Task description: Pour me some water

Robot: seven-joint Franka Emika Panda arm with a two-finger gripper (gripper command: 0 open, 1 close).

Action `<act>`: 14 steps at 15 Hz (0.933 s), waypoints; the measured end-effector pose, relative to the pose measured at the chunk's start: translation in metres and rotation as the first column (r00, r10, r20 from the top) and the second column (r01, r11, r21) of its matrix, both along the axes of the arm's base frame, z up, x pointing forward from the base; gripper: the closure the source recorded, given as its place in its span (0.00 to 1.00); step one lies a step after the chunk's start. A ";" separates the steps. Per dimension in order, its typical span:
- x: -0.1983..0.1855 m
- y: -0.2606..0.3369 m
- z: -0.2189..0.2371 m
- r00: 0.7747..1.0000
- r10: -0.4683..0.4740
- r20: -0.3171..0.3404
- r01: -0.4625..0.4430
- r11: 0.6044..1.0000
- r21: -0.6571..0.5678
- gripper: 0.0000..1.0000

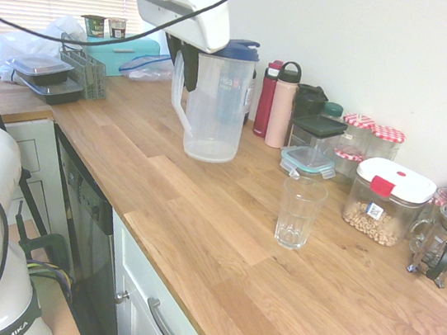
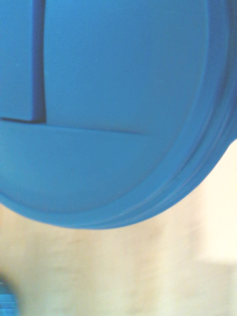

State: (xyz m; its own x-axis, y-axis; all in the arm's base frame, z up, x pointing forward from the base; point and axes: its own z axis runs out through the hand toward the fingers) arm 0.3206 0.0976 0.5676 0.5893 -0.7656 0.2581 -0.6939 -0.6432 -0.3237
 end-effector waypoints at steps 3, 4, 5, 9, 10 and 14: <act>0.041 0.082 -0.032 0.995 -0.091 0.044 0.092 0.996 -0.016 1.00; 0.054 0.099 -0.037 0.992 -0.113 0.046 0.114 0.993 -0.020 1.00; 0.066 0.112 -0.040 0.990 -0.135 0.043 0.136 0.990 -0.024 1.00; 0.102 0.132 -0.067 0.985 -0.172 0.009 0.172 0.985 -0.009 1.00; 0.106 0.137 -0.075 0.989 -0.147 0.008 0.147 0.989 0.012 1.00; 0.113 0.150 -0.089 0.997 -0.073 0.011 0.072 0.996 0.046 1.00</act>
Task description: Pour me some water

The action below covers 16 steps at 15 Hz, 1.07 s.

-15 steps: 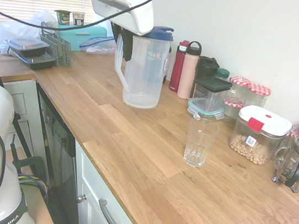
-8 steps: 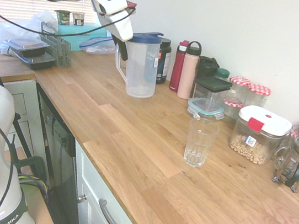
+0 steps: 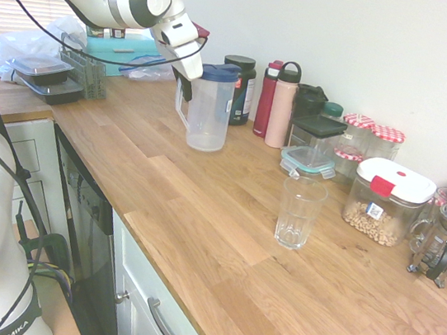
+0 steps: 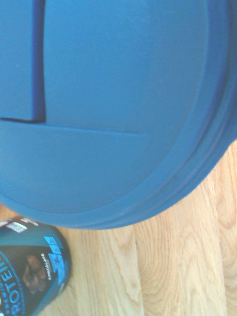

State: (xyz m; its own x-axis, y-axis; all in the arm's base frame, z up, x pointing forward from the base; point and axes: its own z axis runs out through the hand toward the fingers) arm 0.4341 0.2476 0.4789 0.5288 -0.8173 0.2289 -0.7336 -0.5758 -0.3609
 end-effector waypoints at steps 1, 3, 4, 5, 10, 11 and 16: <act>0.000 0.002 -0.003 1.000 0.001 0.000 -0.001 1.000 -0.012 1.00; -0.002 0.008 -0.012 1.000 0.008 -0.001 -0.008 1.000 -0.029 1.00; -0.002 0.011 -0.016 1.000 0.011 -0.002 -0.011 0.999 -0.031 1.00; -0.001 0.013 -0.019 1.000 0.015 0.002 -0.015 0.999 -0.034 1.00; 0.002 0.019 -0.031 1.000 0.023 -0.007 -0.023 0.999 -0.024 0.00; 0.002 0.019 -0.031 1.000 0.022 -0.006 -0.022 0.999 -0.023 0.00; 0.003 0.016 -0.030 1.000 0.022 -0.005 -0.022 1.000 -0.021 0.00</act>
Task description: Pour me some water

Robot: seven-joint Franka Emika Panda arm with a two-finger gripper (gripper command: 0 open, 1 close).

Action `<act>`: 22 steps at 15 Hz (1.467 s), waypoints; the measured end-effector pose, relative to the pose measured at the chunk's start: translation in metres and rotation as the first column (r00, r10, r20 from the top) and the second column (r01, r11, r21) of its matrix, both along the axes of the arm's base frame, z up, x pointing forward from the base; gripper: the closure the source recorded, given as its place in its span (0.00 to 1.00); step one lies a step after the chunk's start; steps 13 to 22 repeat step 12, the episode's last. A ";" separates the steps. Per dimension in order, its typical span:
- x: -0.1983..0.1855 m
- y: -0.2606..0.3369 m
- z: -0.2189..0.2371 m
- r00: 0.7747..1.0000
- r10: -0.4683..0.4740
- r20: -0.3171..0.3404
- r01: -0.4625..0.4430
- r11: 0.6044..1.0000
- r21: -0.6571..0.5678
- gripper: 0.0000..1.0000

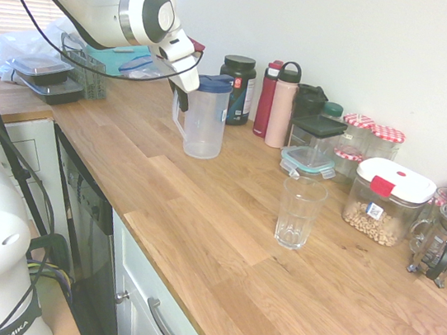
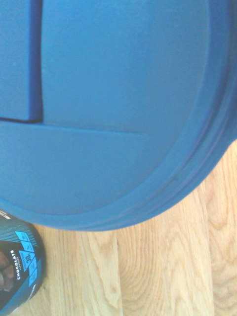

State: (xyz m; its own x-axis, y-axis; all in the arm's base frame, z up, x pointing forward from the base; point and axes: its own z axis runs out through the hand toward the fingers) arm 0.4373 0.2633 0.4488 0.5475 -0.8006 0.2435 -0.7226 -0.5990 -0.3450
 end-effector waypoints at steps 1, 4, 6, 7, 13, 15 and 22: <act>0.000 0.000 0.000 1.000 0.002 0.001 -0.002 1.000 -0.002 0.00; -0.001 -0.001 0.000 1.000 0.009 -0.001 -0.009 1.000 -0.020 0.00; -0.008 0.003 0.002 0.999 0.036 -0.020 -0.037 0.998 -0.052 0.00; -0.016 0.007 0.005 0.997 0.066 -0.041 -0.069 0.995 -0.077 0.00; -0.068 -0.043 0.068 0.968 0.164 -0.188 -0.190 0.973 -0.129 0.00; -0.068 -0.043 0.068 0.968 0.164 -0.188 -0.190 0.973 -0.129 0.00; -0.068 -0.043 0.068 0.968 0.164 -0.188 -0.190 0.973 -0.129 0.00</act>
